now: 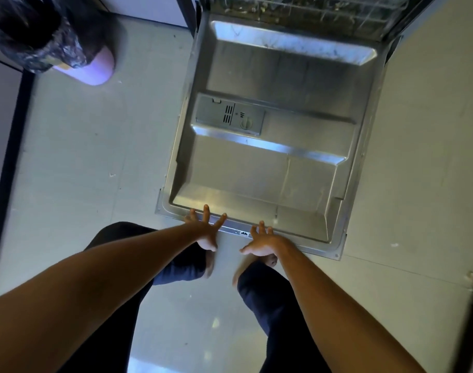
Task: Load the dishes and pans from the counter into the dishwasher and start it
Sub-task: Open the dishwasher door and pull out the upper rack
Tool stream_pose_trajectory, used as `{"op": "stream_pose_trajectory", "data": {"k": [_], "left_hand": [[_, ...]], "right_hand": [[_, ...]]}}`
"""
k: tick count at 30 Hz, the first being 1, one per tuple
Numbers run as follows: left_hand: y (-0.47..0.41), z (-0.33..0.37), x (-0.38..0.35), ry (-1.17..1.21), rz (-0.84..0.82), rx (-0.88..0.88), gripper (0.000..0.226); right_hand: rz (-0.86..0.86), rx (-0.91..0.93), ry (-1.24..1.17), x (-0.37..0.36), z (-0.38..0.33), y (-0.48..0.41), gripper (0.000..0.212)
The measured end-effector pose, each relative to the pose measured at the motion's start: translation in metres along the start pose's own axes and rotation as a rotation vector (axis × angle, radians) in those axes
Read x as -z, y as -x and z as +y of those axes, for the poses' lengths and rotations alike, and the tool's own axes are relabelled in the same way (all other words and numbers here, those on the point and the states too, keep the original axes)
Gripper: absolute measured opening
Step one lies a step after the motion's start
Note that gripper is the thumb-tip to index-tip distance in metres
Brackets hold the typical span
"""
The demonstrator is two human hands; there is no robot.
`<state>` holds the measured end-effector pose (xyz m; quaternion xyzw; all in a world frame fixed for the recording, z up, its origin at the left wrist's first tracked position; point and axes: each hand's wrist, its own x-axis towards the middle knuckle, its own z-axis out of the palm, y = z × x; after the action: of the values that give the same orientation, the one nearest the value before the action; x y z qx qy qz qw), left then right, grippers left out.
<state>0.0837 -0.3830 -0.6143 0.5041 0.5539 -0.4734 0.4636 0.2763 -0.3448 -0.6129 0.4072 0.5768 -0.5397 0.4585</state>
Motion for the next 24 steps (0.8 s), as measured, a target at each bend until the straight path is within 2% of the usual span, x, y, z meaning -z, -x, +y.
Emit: {"op": "stream_pose_trajectory", "data": {"k": [3,6,9,12,16,21,24], "left_hand": [[0.012,-0.001,0.015,0.018,0.077,-0.047,0.089],[0.031,-0.006,0.049,0.214,0.221,-0.155,0.053],[0.055,-0.014,0.091,0.379,0.348,-0.213,0.04],[0.079,-0.026,0.143,0.498,0.461,-0.268,0.035],[0.114,-0.039,0.242,0.564,0.746,-0.334,0.034],[0.137,-0.042,0.366,0.541,0.985,-0.378,0.043],[0.124,-0.035,0.423,0.422,1.084,-0.373,0.063]], "right_hand": [[0.057,0.009,-0.14,0.026,-0.003,0.019,0.08],[0.225,0.033,-0.346,0.054,-0.007,0.04,0.065],[0.4,0.063,-0.491,0.089,-0.012,0.066,0.056],[0.523,0.11,-0.532,0.143,-0.018,0.097,0.046],[0.808,0.165,-0.579,0.24,-0.023,0.151,0.039],[1.075,0.246,-0.628,0.343,-0.021,0.19,0.043],[1.132,0.232,-0.496,0.386,-0.015,0.185,0.063]]}}
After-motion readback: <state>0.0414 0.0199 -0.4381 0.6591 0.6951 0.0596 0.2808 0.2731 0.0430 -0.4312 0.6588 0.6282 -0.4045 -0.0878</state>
